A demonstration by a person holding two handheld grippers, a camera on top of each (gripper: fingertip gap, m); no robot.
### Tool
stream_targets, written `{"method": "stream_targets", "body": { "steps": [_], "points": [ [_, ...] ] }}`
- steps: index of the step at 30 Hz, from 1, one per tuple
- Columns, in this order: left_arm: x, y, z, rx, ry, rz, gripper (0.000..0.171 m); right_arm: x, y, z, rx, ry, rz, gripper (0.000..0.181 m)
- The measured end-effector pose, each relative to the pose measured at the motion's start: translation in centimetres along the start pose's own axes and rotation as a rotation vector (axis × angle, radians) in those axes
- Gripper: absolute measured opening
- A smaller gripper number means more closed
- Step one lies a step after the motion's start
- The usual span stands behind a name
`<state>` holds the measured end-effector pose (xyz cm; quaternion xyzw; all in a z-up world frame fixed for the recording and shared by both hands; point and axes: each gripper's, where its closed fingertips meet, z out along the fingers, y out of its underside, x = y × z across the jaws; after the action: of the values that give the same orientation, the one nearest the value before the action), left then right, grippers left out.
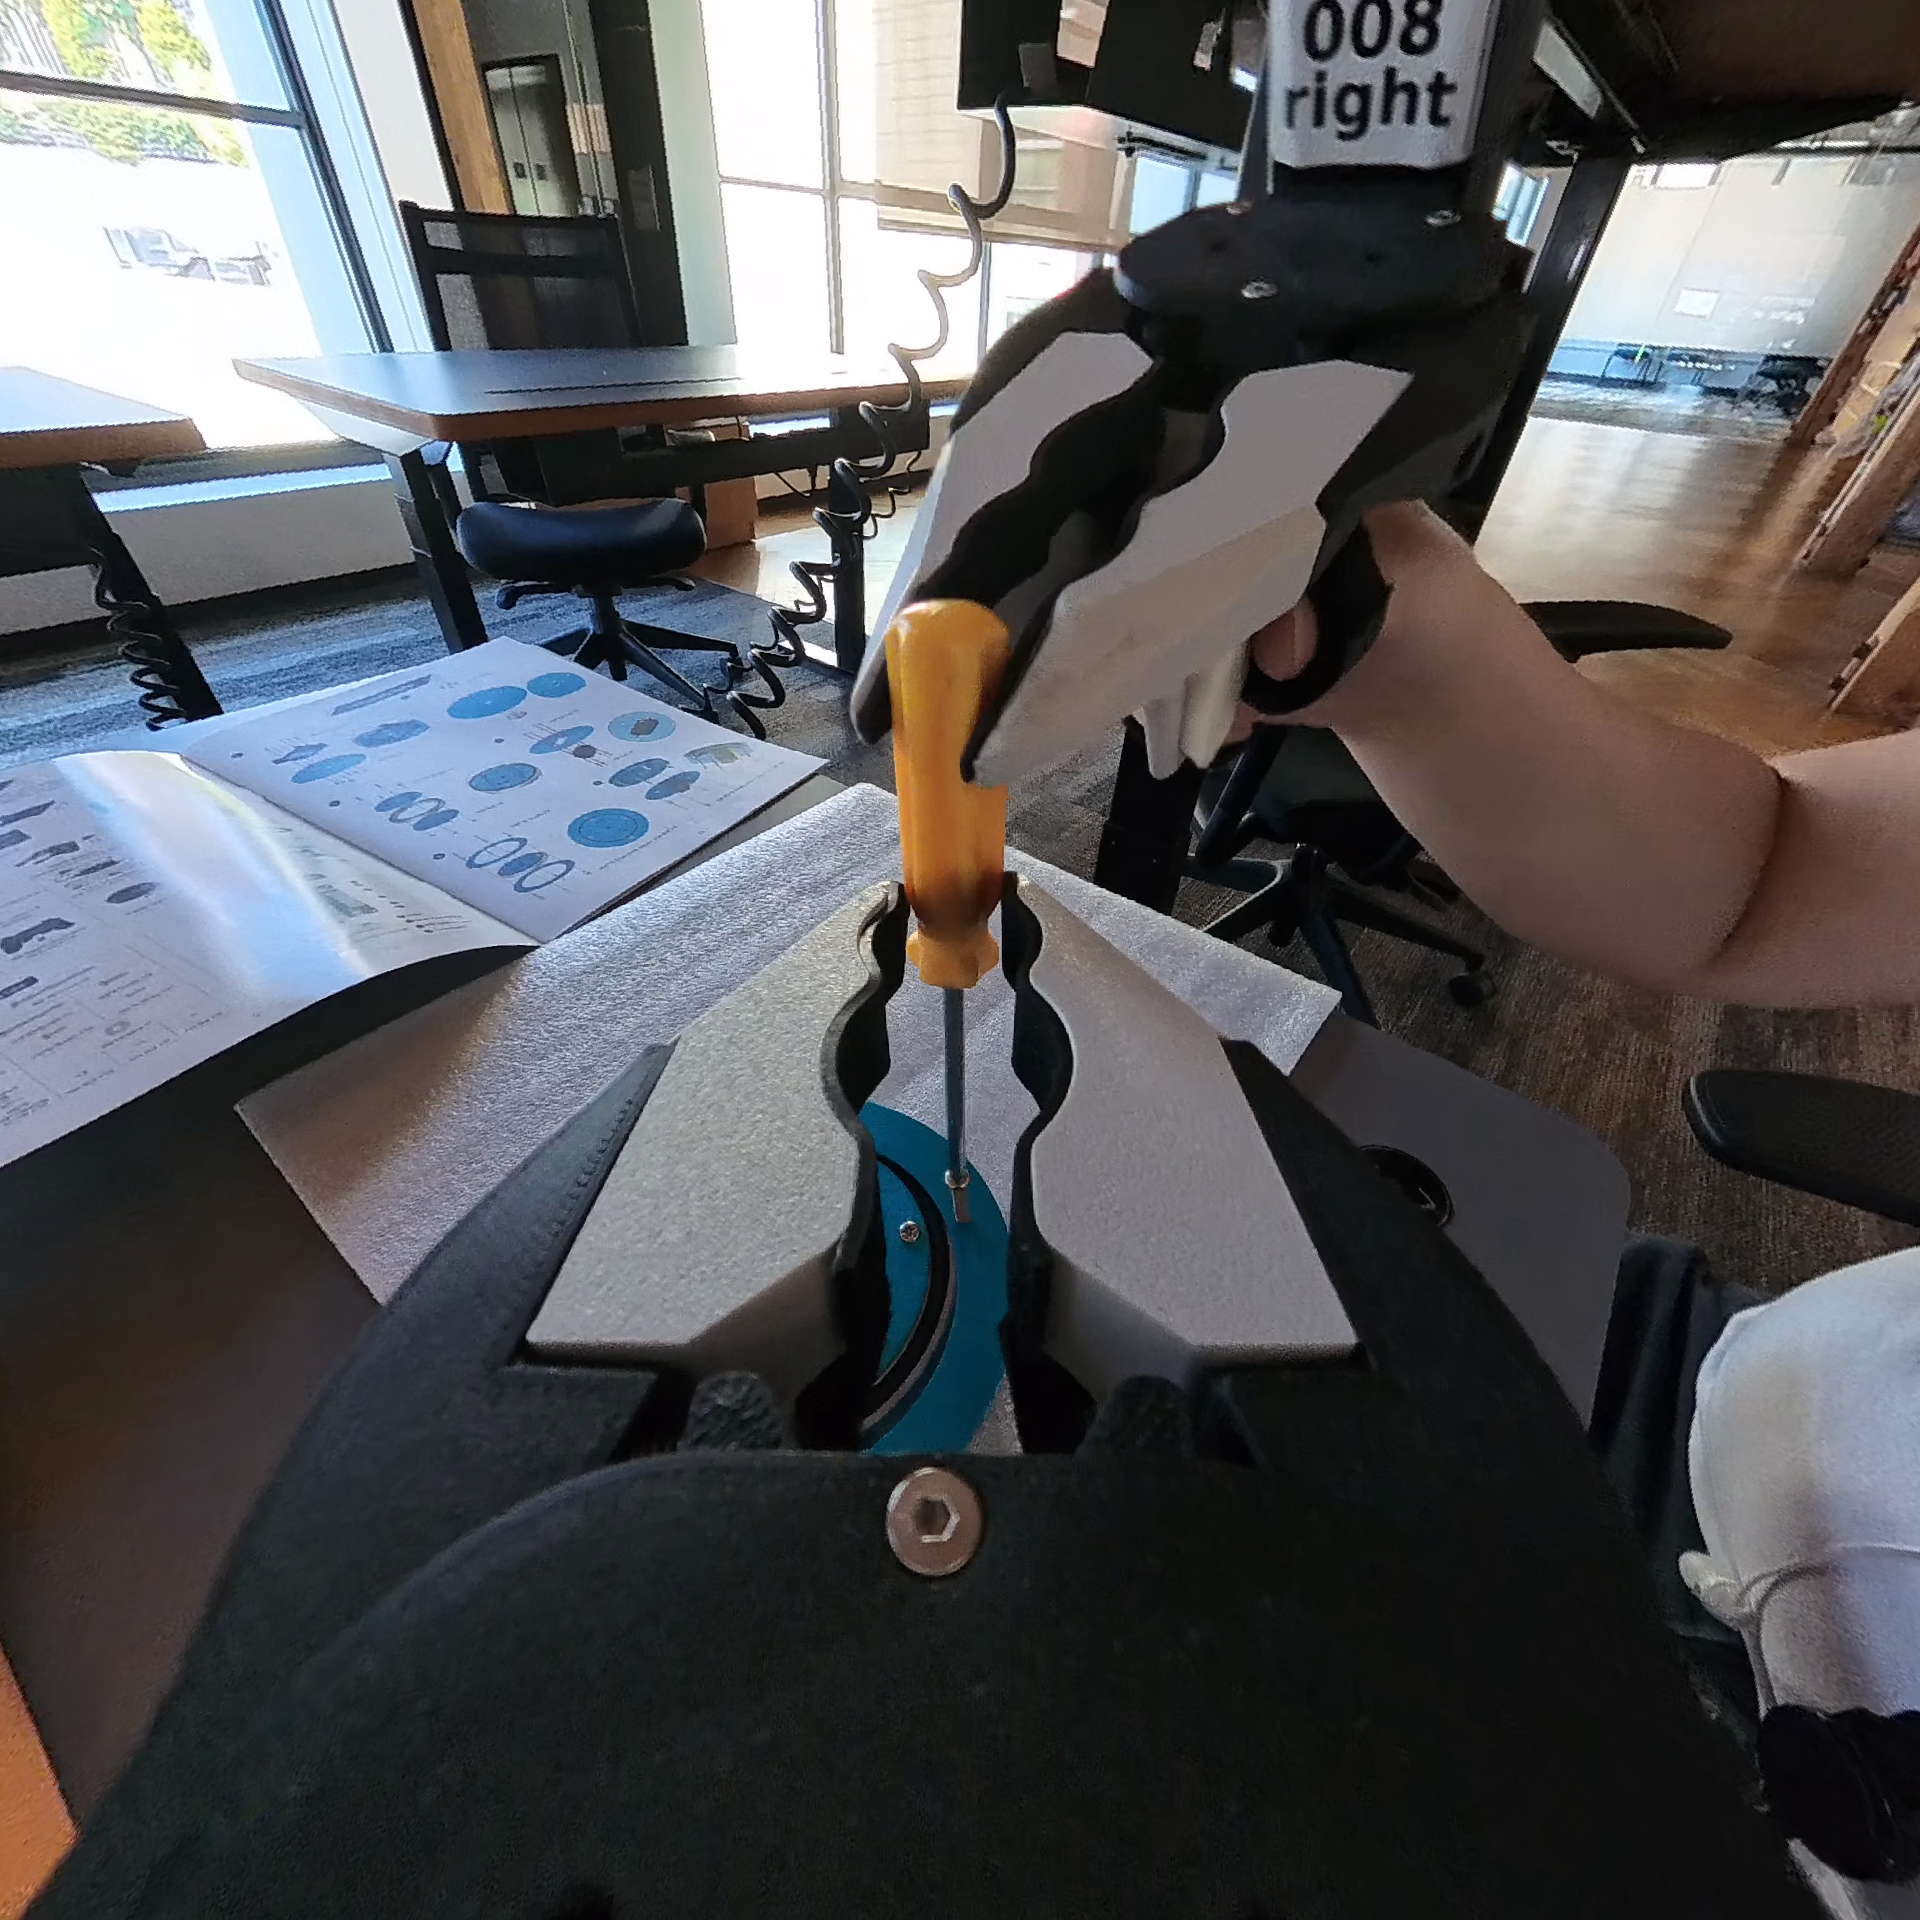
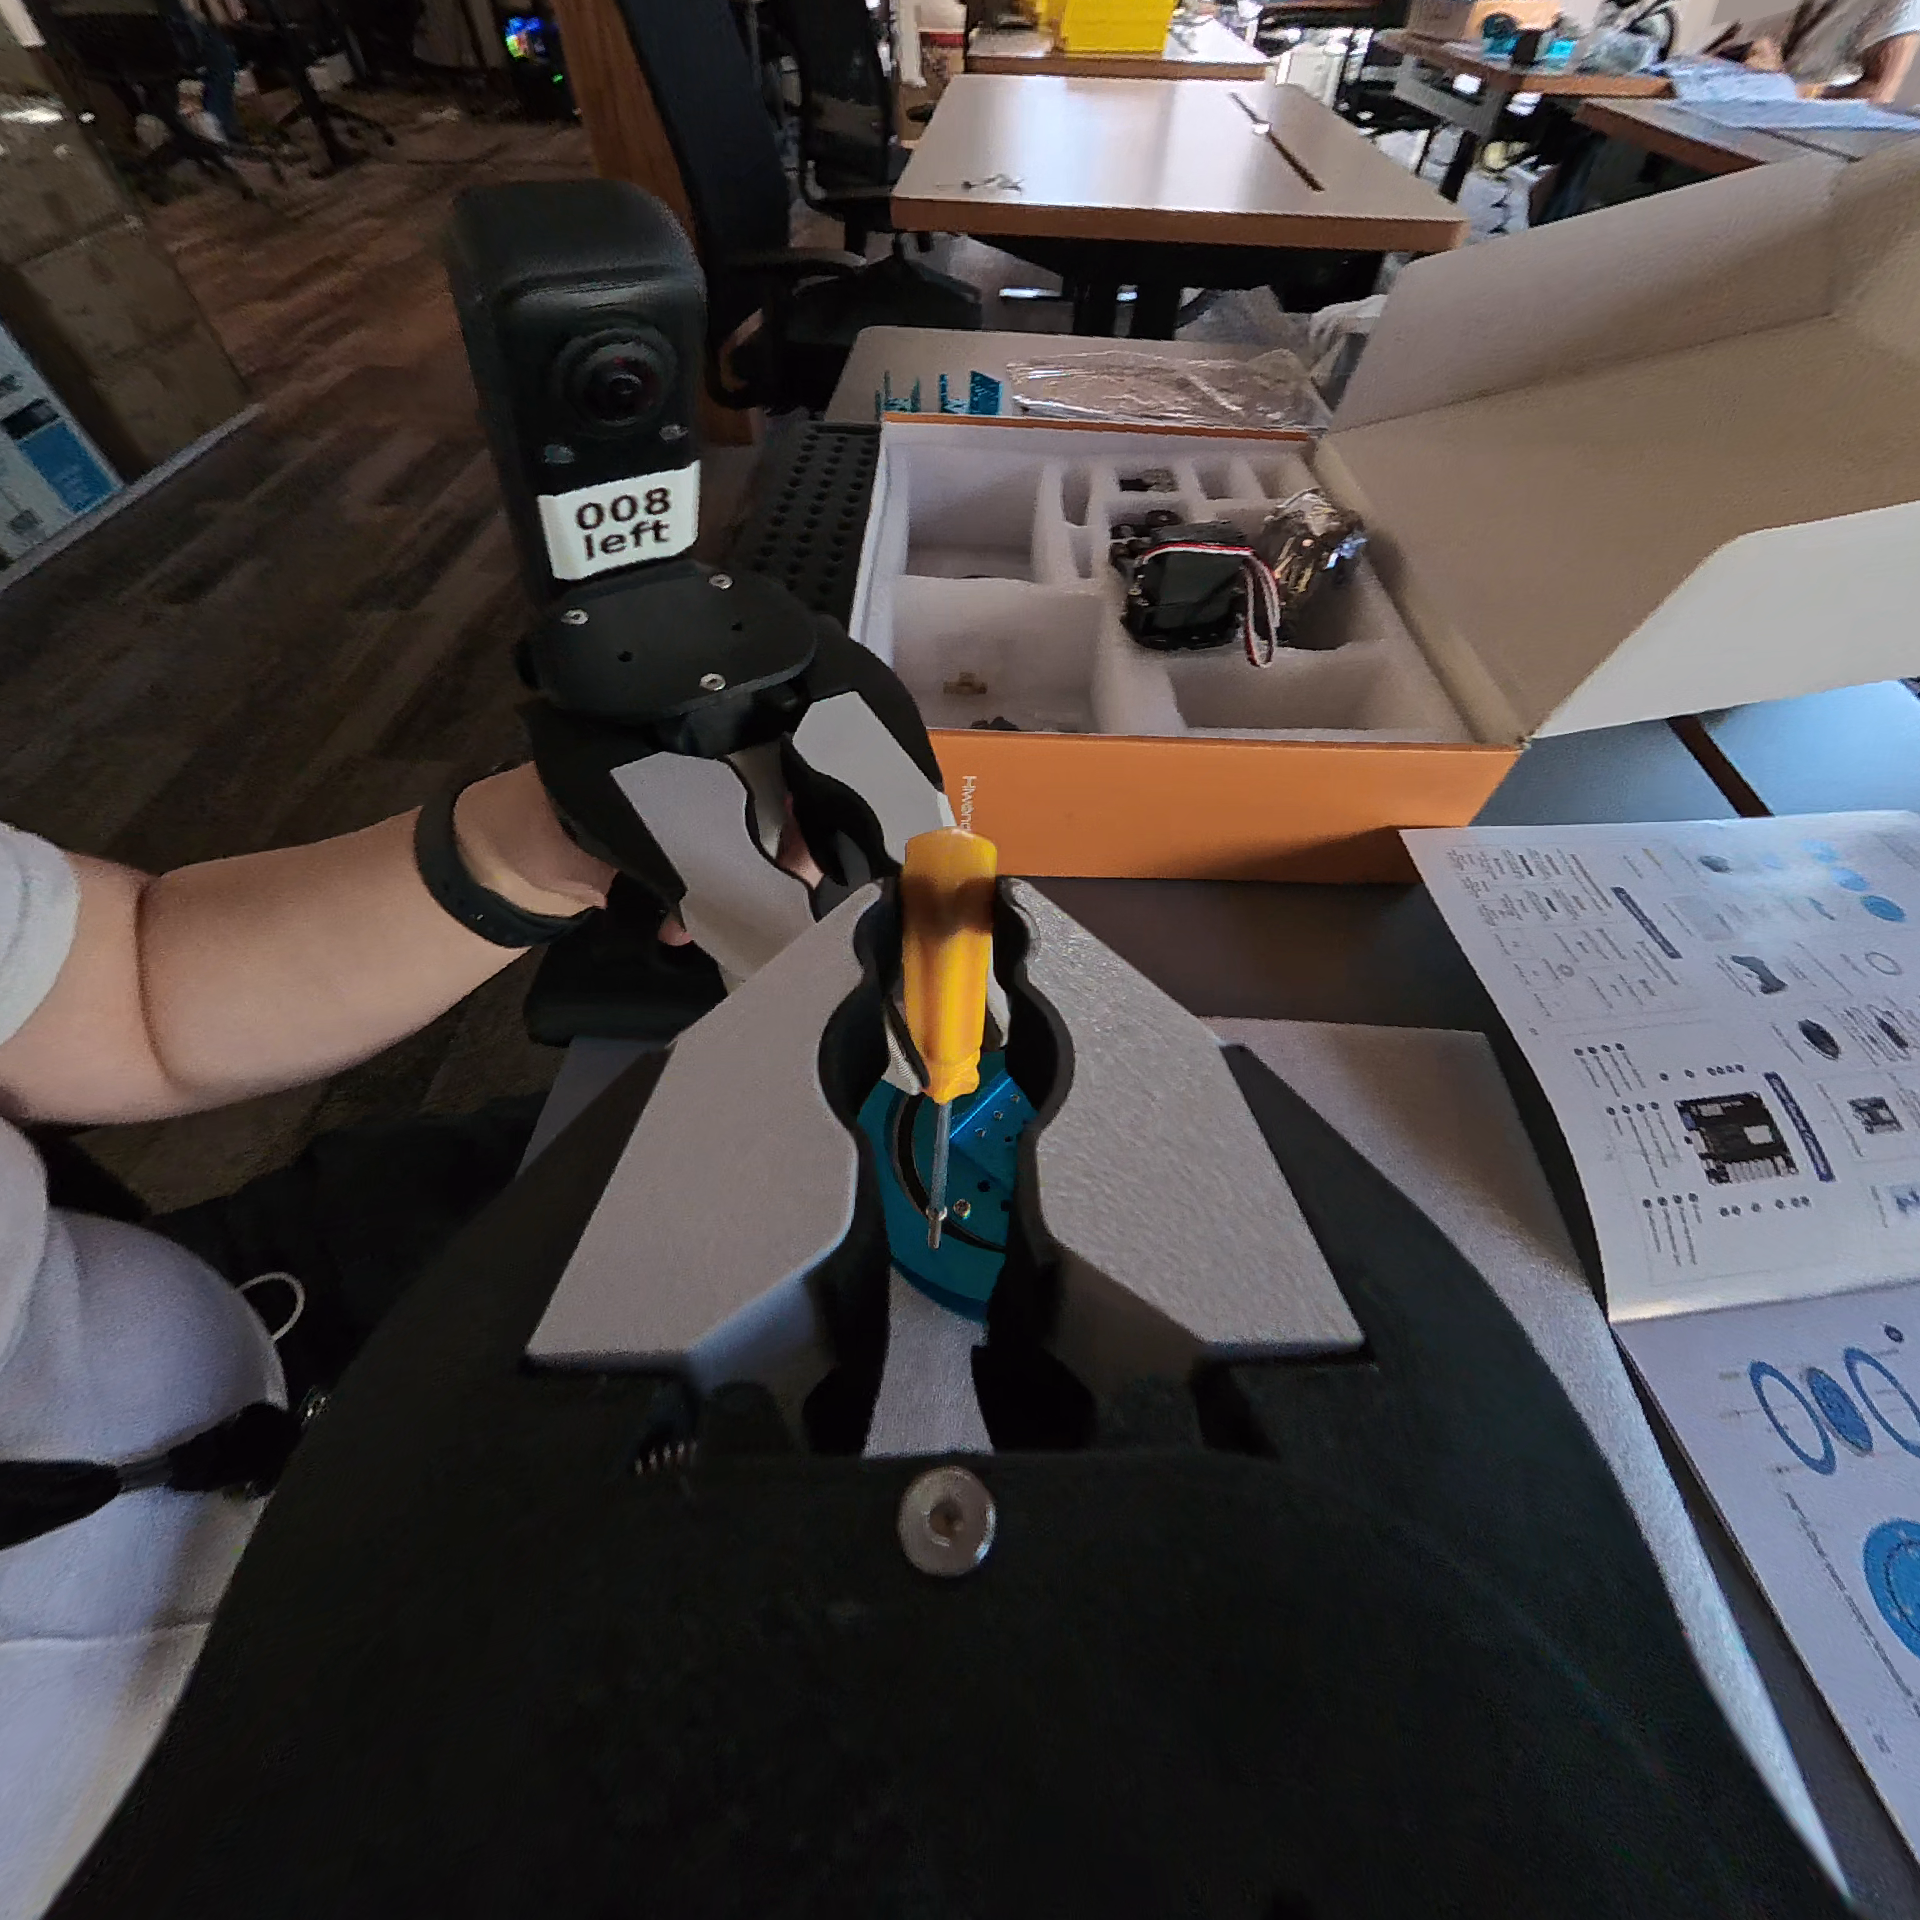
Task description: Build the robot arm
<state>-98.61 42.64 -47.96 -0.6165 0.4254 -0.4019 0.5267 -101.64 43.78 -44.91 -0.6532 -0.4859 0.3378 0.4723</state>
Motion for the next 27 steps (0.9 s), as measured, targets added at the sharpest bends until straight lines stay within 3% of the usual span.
{"method": "stream_targets", "body": {
  "steps": [6, 11, 17, 20, 27],
  "points": [
    [0.1, 0.0, 0.1, 0.028, 0.010, -0.003, 0.015, 0.1, 0.1, -0.2, 0.002, 0.116, -0.014, 0.015],
    [0.2, 0.1, 0.1, 0.022, 0.030, 0.014, 0.014, -0.7, -0.8, -0.7, -0.111, -0.004, -0.194, 0.029],
    [0.2, 0.1, 0.1, 0.013, 0.040, 0.019, 0.014, -1.3, -1.0, -2.5, -0.408, -0.317, -0.558, 0.042],
    [0.2, 0.2, 0.0, 0.006, 0.042, 0.026, 0.014, -0.6, -0.7, -2.3, -0.588, -0.342, -0.769, 0.042],
    [0.3, 0.2, 0.2, 0.000, 0.052, 0.039, 0.014, -0.3, -0.1, -1.2, -0.837, -0.418, -0.817, 0.027]
  ]
}}
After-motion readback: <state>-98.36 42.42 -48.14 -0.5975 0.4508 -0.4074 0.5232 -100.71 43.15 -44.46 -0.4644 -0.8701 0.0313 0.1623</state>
